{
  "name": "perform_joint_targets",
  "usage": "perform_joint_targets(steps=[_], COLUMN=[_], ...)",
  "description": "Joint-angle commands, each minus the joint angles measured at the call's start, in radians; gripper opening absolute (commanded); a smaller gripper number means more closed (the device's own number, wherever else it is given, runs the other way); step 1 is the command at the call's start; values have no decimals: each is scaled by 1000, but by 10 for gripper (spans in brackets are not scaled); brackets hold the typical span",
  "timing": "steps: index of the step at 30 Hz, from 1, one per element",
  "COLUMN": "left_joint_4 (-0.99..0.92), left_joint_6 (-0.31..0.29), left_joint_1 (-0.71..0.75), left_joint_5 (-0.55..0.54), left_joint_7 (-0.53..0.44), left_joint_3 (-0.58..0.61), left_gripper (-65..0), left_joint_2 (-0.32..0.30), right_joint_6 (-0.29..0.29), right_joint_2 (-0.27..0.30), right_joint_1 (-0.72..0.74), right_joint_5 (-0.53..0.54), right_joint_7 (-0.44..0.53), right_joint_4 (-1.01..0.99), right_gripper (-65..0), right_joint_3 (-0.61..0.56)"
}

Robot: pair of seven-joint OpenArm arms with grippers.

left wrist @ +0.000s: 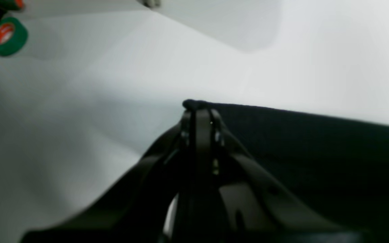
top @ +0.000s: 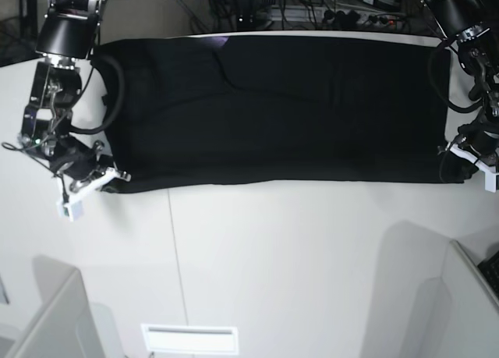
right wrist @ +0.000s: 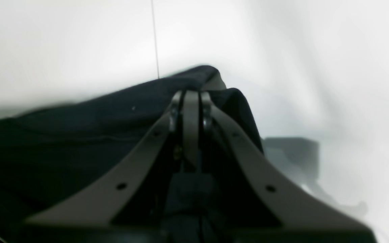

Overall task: Fold the T-shirt properly
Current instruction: 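Lift the hem and fold it over toward the folded edge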

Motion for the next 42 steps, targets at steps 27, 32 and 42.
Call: perform_joint_targets(steps=[27, 32, 42], left_joint_4=[175, 199, 267], left_joint_6=[1, 1, 1], left_joint_1=[101, 123, 212], left_joint_5=[-8, -8, -8], left_joint_7=[72, 72, 74], left_joint_3=[-16, -16, -47], left_gripper=[-650, -650, -650], left_joint_2=[-20, -23, -20], right_joint_6=[5, 5, 3], right_joint_2=[-114, -116, -114], right_joint_1=[-243, -286, -376], right_joint_5=[7, 21, 214], right_joint_7=[-130, -143, -174], right_joint_4=[377, 412, 418], right_gripper=[-650, -650, -650], right_joint_3=[159, 159, 277])
